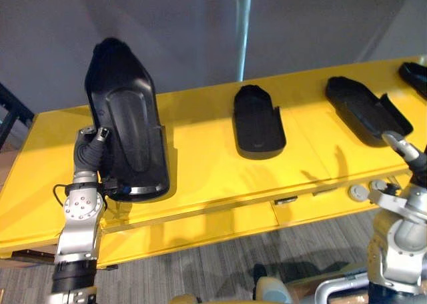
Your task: Walk over and take plastic housings, then place them on the shelf
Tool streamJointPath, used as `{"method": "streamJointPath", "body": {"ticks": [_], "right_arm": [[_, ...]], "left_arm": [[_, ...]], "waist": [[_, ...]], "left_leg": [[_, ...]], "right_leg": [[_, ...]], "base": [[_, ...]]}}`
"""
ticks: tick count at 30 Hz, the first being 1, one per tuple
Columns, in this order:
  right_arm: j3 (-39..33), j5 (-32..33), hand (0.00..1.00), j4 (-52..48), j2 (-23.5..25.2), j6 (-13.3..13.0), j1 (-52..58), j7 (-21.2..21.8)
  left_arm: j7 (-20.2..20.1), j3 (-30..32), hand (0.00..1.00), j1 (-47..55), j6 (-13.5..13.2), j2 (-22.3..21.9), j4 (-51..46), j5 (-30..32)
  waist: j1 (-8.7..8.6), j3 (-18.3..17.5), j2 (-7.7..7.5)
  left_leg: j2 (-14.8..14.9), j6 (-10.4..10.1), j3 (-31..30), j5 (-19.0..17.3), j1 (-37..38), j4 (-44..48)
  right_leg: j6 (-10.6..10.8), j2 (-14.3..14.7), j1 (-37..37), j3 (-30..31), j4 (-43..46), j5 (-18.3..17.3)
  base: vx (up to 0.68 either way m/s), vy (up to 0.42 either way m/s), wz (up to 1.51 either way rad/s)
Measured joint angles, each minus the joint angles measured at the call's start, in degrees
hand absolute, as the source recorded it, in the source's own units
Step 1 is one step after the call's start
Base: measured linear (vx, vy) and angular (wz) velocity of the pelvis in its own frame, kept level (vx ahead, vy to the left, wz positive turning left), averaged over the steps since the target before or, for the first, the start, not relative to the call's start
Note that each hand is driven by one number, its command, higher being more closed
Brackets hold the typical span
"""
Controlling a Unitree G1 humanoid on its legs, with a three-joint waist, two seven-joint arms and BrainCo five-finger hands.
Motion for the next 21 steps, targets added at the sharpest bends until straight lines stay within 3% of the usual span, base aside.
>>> {"method": "streamJointPath", "body": {"ticks": [4,9,14,21], "right_arm": [[0.14,0.01,0.00,0.15,-1.56,1.78,-1.47,1.54],[2.77,2.20,0.00,0.91,-4.95,4.31,-3.46,4.06],[4.72,4.69,0.00,2.42,-5.83,4.91,-3.44,7.32],[9.07,7.26,0.00,2.64,-6.46,5.14,-5.96,10.71]], "left_arm": [[-0.38,-1.05,1.00,-5.34,2.73,0.09,10.02,-1.70],[-1.92,-5.74,1.00,-12.43,7.38,4.19,21.91,-5.56],[-1.70,-8.13,1.00,-19.95,9.24,6.95,30.18,-7.85],[1.01,-9.87,1.00,-29.83,11.78,9.67,36.50,-5.94]], "waist": [[-1.66,1.74,0.90],[-3.46,3.25,1.57],[-5.46,4.41,1.79],[-6.93,7.65,2.07]], "left_leg": [[-0.91,0.29,1.01,1.23,0.03,-1.67],[-1.03,0.58,3.06,2.50,-0.07,-3.12],[-1.06,0.59,3.33,2.51,0.03,-3.09],[-1.54,1.07,4.74,2.89,-2.00,-2.95]], "right_leg": [[-0.05,-0.07,-1.63,1.56,0.11,0.70],[-0.49,0.68,-2.33,4.32,-3.79,3.32],[-0.66,0.63,-2.28,4.92,-5.48,4.07],[-0.96,0.09,-3.50,5.29,-7.77,6.86]], "base": [[-0.06,0.014,-0.20],[-0.05,-0.004,-0.26],[-0.03,0.002,-0.10],[-0.03,0.005,-0.09]]}}
